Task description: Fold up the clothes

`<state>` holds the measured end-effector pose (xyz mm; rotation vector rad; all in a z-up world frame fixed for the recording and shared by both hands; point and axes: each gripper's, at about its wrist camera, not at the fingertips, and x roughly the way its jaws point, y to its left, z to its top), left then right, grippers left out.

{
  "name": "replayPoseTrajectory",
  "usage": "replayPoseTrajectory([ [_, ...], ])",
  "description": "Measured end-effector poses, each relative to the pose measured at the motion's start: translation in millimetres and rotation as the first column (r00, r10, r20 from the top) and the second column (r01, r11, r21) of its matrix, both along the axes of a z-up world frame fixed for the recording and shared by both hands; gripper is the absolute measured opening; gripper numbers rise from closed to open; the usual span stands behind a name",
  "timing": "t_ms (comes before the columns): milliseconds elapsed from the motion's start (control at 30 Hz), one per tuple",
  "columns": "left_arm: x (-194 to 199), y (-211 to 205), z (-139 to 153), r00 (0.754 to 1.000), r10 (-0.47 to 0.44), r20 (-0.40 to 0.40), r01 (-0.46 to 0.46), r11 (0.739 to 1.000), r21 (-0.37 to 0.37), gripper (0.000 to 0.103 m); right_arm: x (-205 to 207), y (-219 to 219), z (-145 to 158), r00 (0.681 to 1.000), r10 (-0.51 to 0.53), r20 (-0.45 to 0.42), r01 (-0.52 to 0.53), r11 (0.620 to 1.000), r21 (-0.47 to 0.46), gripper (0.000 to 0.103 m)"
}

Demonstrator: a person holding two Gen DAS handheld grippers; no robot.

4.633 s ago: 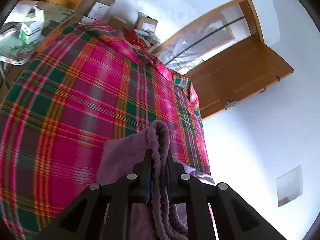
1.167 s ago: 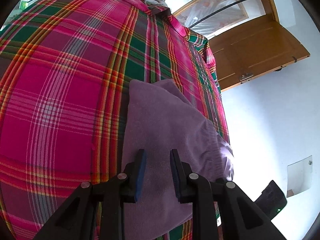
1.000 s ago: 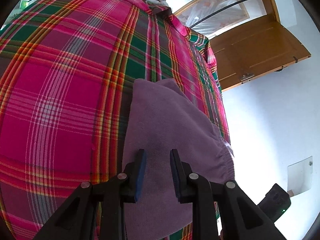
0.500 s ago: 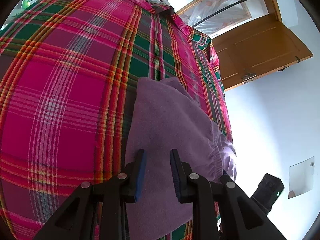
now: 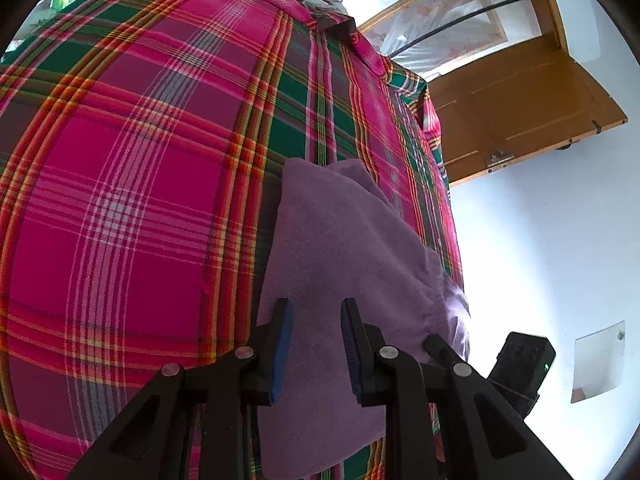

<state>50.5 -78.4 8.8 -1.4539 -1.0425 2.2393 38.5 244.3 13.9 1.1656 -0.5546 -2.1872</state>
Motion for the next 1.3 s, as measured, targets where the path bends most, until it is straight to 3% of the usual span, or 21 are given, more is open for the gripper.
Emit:
replayPoseTrajectory([
  [333, -2, 3, 3, 1.0, 0.003, -0.002, -0.003, 1.0, 0.011, 0.031, 20, 31, 27, 0.993, -0.079, -0.087, 0.077, 0.997, -0.02, 0.017],
  [600, -5, 10, -2, 1.0, -0.012, 0.018, 0.012, 1.0, 0.0, 0.031, 20, 45, 2, 0.99, -0.139, -0.028, 0.141, 0.988, 0.058, 0.018],
  [800, -7, 16, -6, 0.999, -0.026, 0.033, 0.026, 0.999, -0.019, 0.031, 20, 42, 4, 0.988, -0.15, -0.043, 0.154, 0.981, 0.118, 0.025],
  [933, -8, 20, -8, 0.999, -0.033, 0.035, 0.034, 0.999, -0.029, 0.031, 22, 45, 20, 0.973, -0.188, -0.135, 0.211, 0.96, 0.184, 0.029],
  [1100, -8, 25, -13, 0.999, -0.035, 0.042, 0.036, 0.999, -0.033, 0.031, 3, 36, 35, 0.966, -0.155, -0.205, 0.197, 0.958, 0.206, 0.029],
  [1300, -10, 28, -14, 0.998, -0.036, 0.045, 0.037, 0.999, -0.036, 0.031, -47, 31, 26, 0.994, -0.086, -0.069, 0.095, 0.984, 0.149, 0.029],
])
